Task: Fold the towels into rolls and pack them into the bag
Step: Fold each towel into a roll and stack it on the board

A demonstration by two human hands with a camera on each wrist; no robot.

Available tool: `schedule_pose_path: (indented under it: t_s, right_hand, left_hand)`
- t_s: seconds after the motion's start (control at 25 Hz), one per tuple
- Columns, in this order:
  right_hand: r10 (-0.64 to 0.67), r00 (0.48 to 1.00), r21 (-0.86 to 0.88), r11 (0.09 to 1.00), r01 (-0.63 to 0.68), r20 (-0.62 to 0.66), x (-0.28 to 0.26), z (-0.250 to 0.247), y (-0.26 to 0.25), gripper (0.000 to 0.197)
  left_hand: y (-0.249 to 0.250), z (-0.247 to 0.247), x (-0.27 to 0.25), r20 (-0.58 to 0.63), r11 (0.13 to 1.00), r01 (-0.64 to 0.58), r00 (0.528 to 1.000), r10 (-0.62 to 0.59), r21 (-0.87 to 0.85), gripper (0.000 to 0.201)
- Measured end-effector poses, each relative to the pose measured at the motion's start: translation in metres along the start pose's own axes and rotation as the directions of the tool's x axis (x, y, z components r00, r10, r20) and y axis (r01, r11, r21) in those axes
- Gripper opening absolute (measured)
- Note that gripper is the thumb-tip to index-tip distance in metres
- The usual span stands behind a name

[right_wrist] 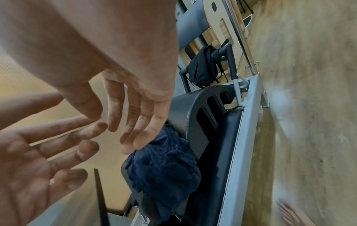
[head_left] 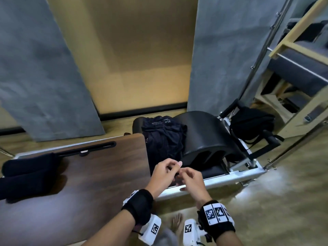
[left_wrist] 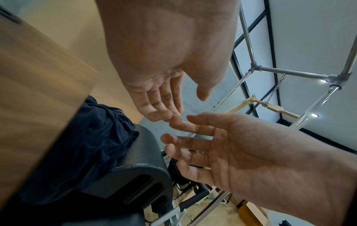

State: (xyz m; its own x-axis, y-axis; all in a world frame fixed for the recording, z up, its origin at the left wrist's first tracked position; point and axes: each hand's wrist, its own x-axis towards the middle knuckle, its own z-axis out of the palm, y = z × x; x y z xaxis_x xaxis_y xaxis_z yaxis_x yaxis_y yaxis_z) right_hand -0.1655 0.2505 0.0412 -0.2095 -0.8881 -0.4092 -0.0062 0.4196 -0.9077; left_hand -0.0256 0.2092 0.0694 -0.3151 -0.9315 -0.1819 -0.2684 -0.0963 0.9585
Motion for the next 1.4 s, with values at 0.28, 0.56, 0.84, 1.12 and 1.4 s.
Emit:
schedule_pose_path:
  t_s: [0.28,0.56,0.84,1.12,1.4]
  right_hand:
    - [0.085,0.996,-0.073,0.994,-0.085,-0.006,0.13,-0.053,-0.02,0.013]
    - [0.224,0.973,-0.184,0.96,-0.211,0.052,0.244,-0.086,-0.04,0.012]
    - [0.272,0.958,-0.216,0.944,-0.248,0.089,0.29,-0.092,-0.056,0.014]
    - [0.201,0.968,-0.244,0.956,-0.161,0.149,0.286,-0.074,-0.068,0.02]
    - [-0.196,0.941,-0.248,0.931,0.266,0.275,0.226,-0.05,-0.091,0.071]
  left_hand:
    - [-0.022,0.035,0.163,-0.146,0.972,0.182,0.968,-0.204,-0.151,0.033]
    - [-0.066,0.018,0.303,-0.181,0.773,0.527,0.772,-0.609,-0.354,0.047]
    - [-0.083,0.014,0.337,-0.243,0.788,0.574,0.75,-0.615,-0.222,0.056]
    - [-0.034,-0.001,0.304,-0.421,0.867,0.227,0.802,-0.425,-0.443,0.019]
    - [0.063,-0.017,0.21,-0.302,0.916,-0.007,0.945,-0.125,-0.402,0.015]
